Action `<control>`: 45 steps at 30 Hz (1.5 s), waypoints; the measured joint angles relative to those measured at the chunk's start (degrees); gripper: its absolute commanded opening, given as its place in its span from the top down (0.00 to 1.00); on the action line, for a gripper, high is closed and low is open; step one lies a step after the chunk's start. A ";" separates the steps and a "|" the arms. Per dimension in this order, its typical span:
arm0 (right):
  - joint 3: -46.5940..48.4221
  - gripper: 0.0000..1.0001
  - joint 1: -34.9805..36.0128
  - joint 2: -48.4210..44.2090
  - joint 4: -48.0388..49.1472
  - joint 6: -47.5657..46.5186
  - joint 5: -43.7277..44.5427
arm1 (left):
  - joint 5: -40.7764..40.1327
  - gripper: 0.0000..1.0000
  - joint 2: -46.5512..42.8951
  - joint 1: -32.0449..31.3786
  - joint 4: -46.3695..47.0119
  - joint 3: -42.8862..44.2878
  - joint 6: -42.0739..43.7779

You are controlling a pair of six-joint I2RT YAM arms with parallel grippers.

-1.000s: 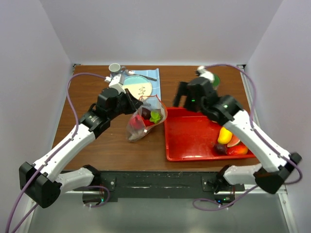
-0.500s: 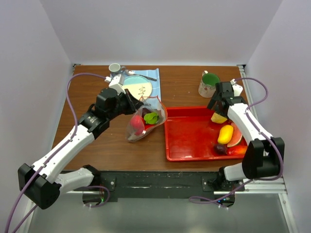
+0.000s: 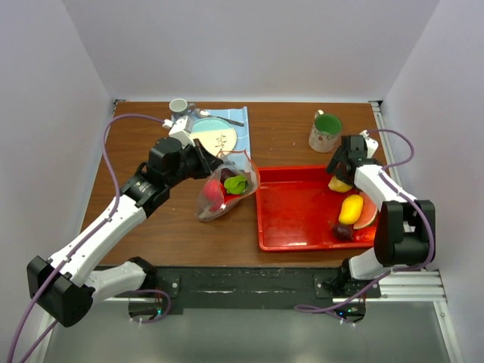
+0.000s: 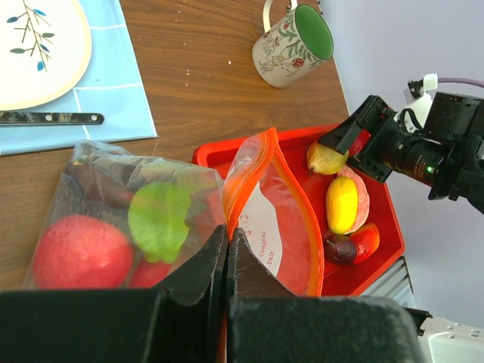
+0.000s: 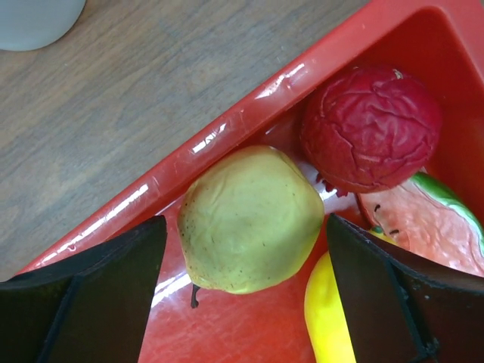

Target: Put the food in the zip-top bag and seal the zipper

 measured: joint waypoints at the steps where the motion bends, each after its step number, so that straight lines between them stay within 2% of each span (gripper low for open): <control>1: -0.20 0.12 -0.02 0.07 0.55 0.02 -0.13 | 0.00 1.00 0.00 0.00 0.00 0.00 0.00; 8: -1.84 0.14 -0.02 1.20 2.69 0.07 -1.51 | 0.00 1.00 0.00 0.00 0.02 0.00 0.00; 11: -2.34 0.20 -0.02 1.33 2.93 0.09 -1.79 | 0.00 1.00 0.00 0.00 0.02 0.00 0.00; 14: -2.34 0.40 -0.02 1.16 2.75 0.13 -1.79 | -0.02 1.00 0.00 0.00 0.00 0.00 -0.02; 15: -2.34 0.54 -0.02 0.87 2.56 0.13 -2.01 | -0.04 1.00 0.00 0.00 0.00 0.00 -0.02; 16: -2.34 0.60 -0.02 0.46 2.19 0.20 -2.36 | -0.04 1.00 0.00 0.00 0.02 0.00 -0.02; 18: -2.25 0.67 0.00 -0.85 1.07 0.17 -3.32 | -0.04 1.00 0.02 0.00 0.02 0.00 -0.04; 21: -1.46 0.69 1.14 -5.05 -2.78 0.42 -4.66 | -0.07 1.00 0.22 0.00 0.13 0.00 -0.15; 25: 4.07 0.69 8.90 -11.93 -10.14 0.96 -5.16 | -0.09 1.00 0.90 0.00 0.48 0.00 -0.33; 30: 16.39 0.69 24.55 -19.37 -14.71 3.67 -7.50 | -0.07 1.00 1.79 0.00 1.31 0.00 -0.83; 36: 25.77 0.66 40.00 -18.99 -14.51 7.23 -8.35 | -0.04 1.00 2.45 0.00 2.16 0.00 -1.79; 40: 29.20 0.55 47.98 -11.30 -13.40 8.81 -6.71 | -0.02 1.00 2.49 0.00 2.40 0.00 -2.03; 42: 29.38 0.40 51.84 -3.80 -13.33 9.81 -5.95 | -0.02 1.00 2.49 0.00 2.47 0.00 -2.38; 43: 29.38 0.31 51.93 -3.48 -13.40 9.86 -5.92 | -0.02 1.00 2.49 0.00 2.47 0.00 -2.38; 45: 29.38 0.22 52.28 -0.94 -14.03 10.34 -5.03 | -0.02 1.00 2.47 0.00 2.45 0.00 -2.40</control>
